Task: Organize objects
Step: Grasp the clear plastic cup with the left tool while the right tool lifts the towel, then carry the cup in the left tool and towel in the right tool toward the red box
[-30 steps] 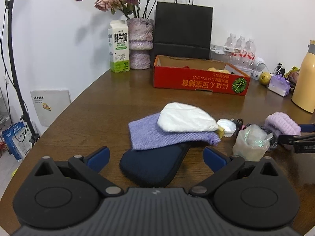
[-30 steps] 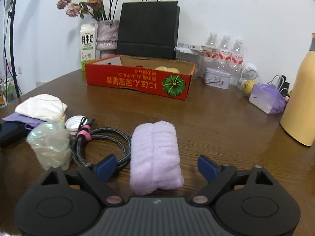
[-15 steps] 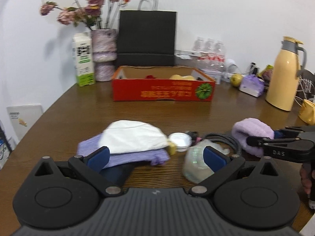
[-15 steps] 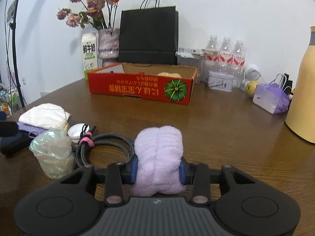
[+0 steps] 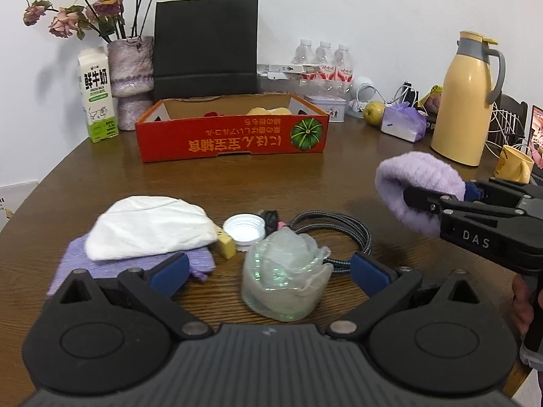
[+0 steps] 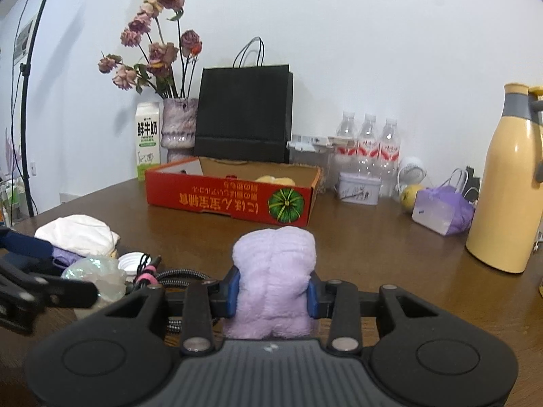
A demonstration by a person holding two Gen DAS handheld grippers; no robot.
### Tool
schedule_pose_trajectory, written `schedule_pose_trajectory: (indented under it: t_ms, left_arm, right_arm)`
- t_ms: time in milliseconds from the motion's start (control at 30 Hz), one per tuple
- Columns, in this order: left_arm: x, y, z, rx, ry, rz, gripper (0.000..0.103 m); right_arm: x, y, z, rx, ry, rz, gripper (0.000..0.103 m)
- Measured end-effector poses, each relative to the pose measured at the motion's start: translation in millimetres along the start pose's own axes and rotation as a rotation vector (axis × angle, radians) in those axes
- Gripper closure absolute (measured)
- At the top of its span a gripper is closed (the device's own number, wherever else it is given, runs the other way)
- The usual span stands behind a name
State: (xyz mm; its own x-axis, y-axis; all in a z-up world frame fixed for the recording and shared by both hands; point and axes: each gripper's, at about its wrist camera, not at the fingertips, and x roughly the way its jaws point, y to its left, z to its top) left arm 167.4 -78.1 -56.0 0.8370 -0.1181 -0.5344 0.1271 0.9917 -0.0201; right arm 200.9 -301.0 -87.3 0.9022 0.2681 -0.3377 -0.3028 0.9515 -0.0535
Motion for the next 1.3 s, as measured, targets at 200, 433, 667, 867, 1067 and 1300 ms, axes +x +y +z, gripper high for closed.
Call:
schedule_pose_trajectory:
  t_ms: [200,433,667,867,1067,1300]
  left_arm:
    - [9.4,-7.9,-4.5,-0.001,-0.007,0.004,0.015]
    - [17.4,-8.5,-10.2,-0.014,0.012,-0.011,0.043]
    - [16.2,-7.7,-11.0,-0.016,-0.008,-0.015,0.058]
    - [13.2,-5.6,-9.3,-0.029,-0.012,-0.017,0.059]
    - [5.7,-0.1,-3.9,-0.032,-0.037,-0.013,0.059]
    - [-2.7,10.2,10.4,-0.036,-0.077,0.000,0.059]
  right_arm:
    - [-3.8,1.4,-0.5,-0.011,-0.023,-0.003,0.068]
    - [-3.5,1.2,-0.5,-0.011,-0.023,-0.004,0.068]
    - [-4.1,1.5,-0.1,-0.016,-0.028,-0.005,0.068]
    - [-4.2,2.8,0.0,-0.023,-0.029,0.006,0.068]
    - [-2.6,6.5,1.9,-0.026,-0.052,0.011,0.069]
    - [-2.6,18.4,14.5,-0.046,-0.073,0.035,0.069]
